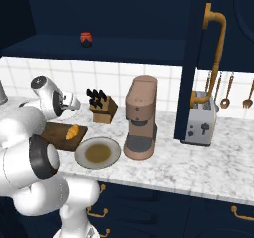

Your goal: From the different types of pastries on the counter, select a croissant and place it on the cutting board. Then retrieve a jar of jam from the cabinet and place it alongside the croissant on the cutting board.

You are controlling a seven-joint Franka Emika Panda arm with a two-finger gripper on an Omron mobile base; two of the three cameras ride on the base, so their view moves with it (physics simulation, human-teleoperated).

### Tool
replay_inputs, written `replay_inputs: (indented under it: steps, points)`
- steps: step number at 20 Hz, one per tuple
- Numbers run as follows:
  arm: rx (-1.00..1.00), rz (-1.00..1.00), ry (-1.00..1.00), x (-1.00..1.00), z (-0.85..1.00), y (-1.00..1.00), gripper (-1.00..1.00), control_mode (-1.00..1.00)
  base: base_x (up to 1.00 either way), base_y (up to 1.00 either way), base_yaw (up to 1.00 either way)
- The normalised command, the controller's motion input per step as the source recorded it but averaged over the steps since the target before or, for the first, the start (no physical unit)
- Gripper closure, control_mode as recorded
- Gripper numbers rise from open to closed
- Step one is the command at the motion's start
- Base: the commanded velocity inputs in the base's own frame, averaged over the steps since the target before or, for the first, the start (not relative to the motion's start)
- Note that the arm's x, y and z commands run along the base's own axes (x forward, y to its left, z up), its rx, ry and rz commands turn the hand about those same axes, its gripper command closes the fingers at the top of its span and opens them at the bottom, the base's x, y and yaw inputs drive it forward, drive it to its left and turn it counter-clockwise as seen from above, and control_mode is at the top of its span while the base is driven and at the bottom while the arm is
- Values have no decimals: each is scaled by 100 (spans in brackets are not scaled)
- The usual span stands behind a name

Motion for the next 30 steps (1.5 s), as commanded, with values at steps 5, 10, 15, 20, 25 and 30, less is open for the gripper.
replay_inputs:
  steps: [5,10,15,20,25,30]
  points:
    - [11,1,-7,-39,100,-43,-100,-100,0,0,0]
    - [2,0,-20,-65,100,-12,-100,-100,0,0,0]
    - [0,0,-34,-74,100,-1,-100,-100,0,0,0]
    - [0,3,-37,-75,100,-4,-100,-100,0,0,0]
    - [0,4,-30,-59,100,-1,-100,-100,0,0,0]
    - [0,3,-15,-22,100,-3,-100,-100,0,0,0]
